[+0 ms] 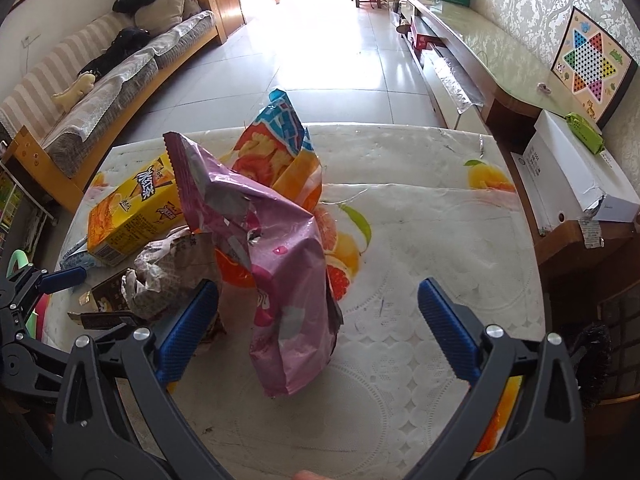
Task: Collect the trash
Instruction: 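Grasp the brown chocolate box with the left tool while the right tool grasps the pink snack bag, then lift the chocolate box and pink bag and carry them toward the red bin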
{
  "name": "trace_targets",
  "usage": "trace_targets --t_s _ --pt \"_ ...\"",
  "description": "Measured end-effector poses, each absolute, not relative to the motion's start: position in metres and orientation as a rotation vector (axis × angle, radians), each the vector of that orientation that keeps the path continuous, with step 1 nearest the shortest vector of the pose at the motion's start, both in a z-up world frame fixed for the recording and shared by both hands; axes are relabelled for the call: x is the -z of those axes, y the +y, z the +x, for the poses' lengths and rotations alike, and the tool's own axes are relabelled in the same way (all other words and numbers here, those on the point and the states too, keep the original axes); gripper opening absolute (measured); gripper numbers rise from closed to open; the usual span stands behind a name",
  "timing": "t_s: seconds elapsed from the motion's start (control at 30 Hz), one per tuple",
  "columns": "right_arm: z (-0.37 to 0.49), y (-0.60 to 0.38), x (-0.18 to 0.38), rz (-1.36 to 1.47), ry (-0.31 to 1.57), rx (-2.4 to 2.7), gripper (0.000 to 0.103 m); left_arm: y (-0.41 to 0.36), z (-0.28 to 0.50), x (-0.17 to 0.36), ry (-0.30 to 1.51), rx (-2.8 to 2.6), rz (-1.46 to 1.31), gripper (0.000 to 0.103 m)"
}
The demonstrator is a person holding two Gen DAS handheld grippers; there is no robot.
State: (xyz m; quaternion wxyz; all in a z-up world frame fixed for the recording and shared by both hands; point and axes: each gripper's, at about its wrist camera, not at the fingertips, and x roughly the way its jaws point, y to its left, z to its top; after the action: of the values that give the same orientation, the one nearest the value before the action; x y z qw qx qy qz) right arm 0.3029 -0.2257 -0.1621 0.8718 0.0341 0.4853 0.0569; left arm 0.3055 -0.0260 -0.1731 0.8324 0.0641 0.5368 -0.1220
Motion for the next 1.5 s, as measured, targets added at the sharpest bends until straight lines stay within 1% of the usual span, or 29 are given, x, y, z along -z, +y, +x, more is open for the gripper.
trace_targets --t_s 0.13,0.23,0.27,0.3,0.33,0.37,0.4,0.43,0.47,0.5,0.53,0.57,0.67,0.73,0.77,0.83,1.2,1.5 --pt "0.307 -0.224 0.165 0.070 1.014 -0.118 0.097 -0.027 0.309 0.177 1.136 0.251 0.134 0.095" --pt "0.309 -0.224 0.169 0.074 1.023 -0.125 0.088 -0.028 0.310 0.179 1.134 0.244 0.136 0.095" --pt "0.310 -0.223 0.170 0.077 1.028 -0.129 0.082 -0.028 0.310 0.179 1.134 0.243 0.140 0.094" --pt "0.310 -0.224 0.171 0.083 1.032 -0.133 0.079 -0.029 0.310 0.180 1.132 0.243 0.147 0.093" --pt "0.310 -0.223 0.171 0.084 1.034 -0.136 0.072 -0.030 0.309 0.181 1.128 0.244 0.156 0.089" --pt "0.310 -0.222 0.171 0.083 1.036 -0.137 0.070 -0.032 0.308 0.182 1.129 0.246 0.166 0.087" --pt "0.310 -0.222 0.172 0.084 1.036 -0.139 0.064 -0.031 0.306 0.183 1.132 0.251 0.174 0.081" --pt "0.310 -0.222 0.172 0.086 1.037 -0.142 0.056 -0.031 0.307 0.185 1.140 0.260 0.179 0.073" --pt "0.310 -0.222 0.173 0.087 1.039 -0.143 0.048 -0.030 0.306 0.185 1.140 0.263 0.184 0.071" --pt "0.310 -0.223 0.173 0.087 1.041 -0.145 0.043 -0.031 0.304 0.184 1.133 0.270 0.187 0.064" --pt "0.309 -0.223 0.173 0.086 1.040 -0.147 0.034 -0.031 0.303 0.182 1.128 0.276 0.188 0.056" --pt "0.308 -0.223 0.172 0.086 1.037 -0.149 0.030 -0.030 0.302 0.181 1.128 0.272 0.193 0.054" --pt "0.305 -0.223 0.169 0.091 1.033 -0.154 0.023 -0.030 0.298 0.179 1.127 0.275 0.181 0.049" --pt "0.303 -0.224 0.166 0.093 1.029 -0.152 0.021 -0.028 0.295 0.176 1.120 0.268 0.179 0.045" --pt "0.301 -0.224 0.165 0.092 1.024 -0.152 0.019 -0.028 0.294 0.174 1.119 0.270 0.173 0.044" --pt "0.298 -0.225 0.162 0.092 1.021 -0.152 0.018 -0.023 0.290 0.172 1.117 0.270 0.158 0.043" --pt "0.264 -0.233 0.120 0.104 0.958 -0.140 0.017 -0.009 0.264 0.142 1.076 0.273 0.114 0.042" --pt "0.219 -0.217 0.073 0.100 0.904 -0.164 0.017 0.007 0.221 0.085 0.975 0.257 0.084 0.042"
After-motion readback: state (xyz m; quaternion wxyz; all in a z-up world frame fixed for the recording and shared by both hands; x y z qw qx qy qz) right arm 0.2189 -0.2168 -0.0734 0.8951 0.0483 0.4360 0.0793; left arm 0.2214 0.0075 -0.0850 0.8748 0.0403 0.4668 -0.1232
